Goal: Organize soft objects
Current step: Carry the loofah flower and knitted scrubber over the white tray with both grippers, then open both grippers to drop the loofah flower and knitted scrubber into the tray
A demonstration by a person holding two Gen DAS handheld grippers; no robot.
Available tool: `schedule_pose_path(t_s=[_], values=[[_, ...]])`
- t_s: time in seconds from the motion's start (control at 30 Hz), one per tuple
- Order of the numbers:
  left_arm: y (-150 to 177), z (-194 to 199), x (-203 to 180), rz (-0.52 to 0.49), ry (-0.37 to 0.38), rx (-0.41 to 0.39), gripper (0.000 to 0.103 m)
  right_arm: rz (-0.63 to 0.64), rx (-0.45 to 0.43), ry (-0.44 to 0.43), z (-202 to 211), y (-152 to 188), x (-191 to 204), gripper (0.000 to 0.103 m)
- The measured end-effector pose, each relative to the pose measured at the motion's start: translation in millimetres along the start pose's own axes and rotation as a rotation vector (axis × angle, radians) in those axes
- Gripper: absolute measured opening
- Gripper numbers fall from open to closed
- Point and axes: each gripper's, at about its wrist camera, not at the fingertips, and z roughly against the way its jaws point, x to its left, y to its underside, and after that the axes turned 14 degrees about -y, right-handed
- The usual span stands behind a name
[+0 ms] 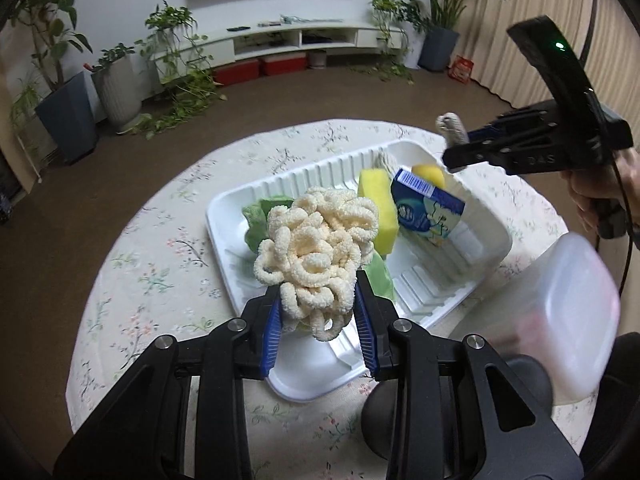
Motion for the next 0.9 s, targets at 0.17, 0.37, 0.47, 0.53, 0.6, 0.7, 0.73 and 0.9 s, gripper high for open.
schedule_pose_path(t_s=[0.17,0.37,0.47,0.53,0.6,0.7,0.73,0.9], values=[[0.5,-13.6,-2.4,-0.007,0.022,0.01,0.03,-0.027,0.033,0.006,-23.0,-4.0,-14.8,0.026],[-2.2,-21.3,-4.3,-0.017,0.037,0.023,0.032,-0.044,0.04,-0.01,-39.2,-6.7,-23.9,0.026],[-4.1,-28.6,0.3,0.003,0.048,0.042,0.033,-0.031,0.045,-0.017,-44.8,-10.1,-20.1,0.026],[-5.5,-34.0,5.5,0.027,0.058,0.054,0.033,-0.022,0.05,-0.019,-48.1,-11.7,-17.9,0.026],[-5.5,-36.6,6.9,0.039,0.064,0.064,0.033,-0.017,0.053,-0.024,-49.6,-12.2,-16.9,0.026],[-3.3,-38.0,3.3,0.031,0.055,0.073,0.05,-0.019,0.052,-0.027,-49.1,-12.1,-17.2,0.027],[-2.4,-38.3,2.6,0.029,0.052,0.074,0.055,-0.019,0.052,-0.026,-48.6,-11.8,-17.5,0.027],[-0.3,-35.1,9.2,0.078,0.054,0.054,0.076,-0.024,0.043,-0.022,-44.2,-9.9,-19.1,0.034]])
